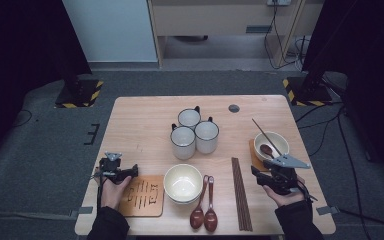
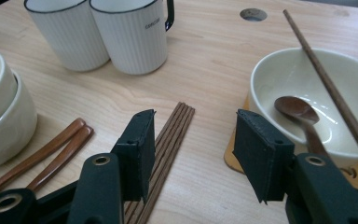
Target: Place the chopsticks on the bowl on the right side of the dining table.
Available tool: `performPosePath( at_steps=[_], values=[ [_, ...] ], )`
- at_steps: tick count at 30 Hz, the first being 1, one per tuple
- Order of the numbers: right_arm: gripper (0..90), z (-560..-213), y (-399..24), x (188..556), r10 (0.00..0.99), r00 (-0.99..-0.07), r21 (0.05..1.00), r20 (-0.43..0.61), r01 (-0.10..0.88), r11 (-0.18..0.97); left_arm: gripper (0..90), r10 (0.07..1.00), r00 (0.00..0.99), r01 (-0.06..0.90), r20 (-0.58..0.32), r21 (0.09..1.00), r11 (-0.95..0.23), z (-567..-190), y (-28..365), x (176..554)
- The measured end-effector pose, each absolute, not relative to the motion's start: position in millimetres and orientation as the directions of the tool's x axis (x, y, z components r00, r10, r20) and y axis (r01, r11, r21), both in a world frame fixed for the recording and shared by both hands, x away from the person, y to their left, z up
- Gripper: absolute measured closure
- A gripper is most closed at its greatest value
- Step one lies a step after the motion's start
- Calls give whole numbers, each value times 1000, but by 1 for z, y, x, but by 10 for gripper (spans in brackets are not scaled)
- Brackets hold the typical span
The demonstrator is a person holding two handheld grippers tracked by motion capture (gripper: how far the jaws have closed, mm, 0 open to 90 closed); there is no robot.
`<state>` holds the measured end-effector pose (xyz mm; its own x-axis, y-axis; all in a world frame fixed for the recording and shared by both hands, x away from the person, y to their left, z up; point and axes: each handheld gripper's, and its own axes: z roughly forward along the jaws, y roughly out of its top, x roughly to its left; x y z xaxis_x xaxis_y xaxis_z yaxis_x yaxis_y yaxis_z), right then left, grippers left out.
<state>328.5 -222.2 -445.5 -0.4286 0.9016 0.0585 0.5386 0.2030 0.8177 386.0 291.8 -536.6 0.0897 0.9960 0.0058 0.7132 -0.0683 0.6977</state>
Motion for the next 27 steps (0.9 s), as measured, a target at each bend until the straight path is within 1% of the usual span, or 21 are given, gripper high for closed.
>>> performPosePath(
  at_steps=[11, 19, 27],
  values=[
    [483, -459, -217, 325, 898, -436, 796, 59, 564, 221, 4, 996, 90, 713, 6, 698, -69, -537, 292, 386],
    [474, -468, -210, 323, 890, -455, 784, 37, 565, 256, 3, 996, 90, 713, 6, 698, -68, -537, 292, 386],
    [475, -475, -210, 325, 890, -454, 775, 46, 578, 255, 4, 996, 90, 713, 6, 698, -68, -537, 292, 386]
  ],
)
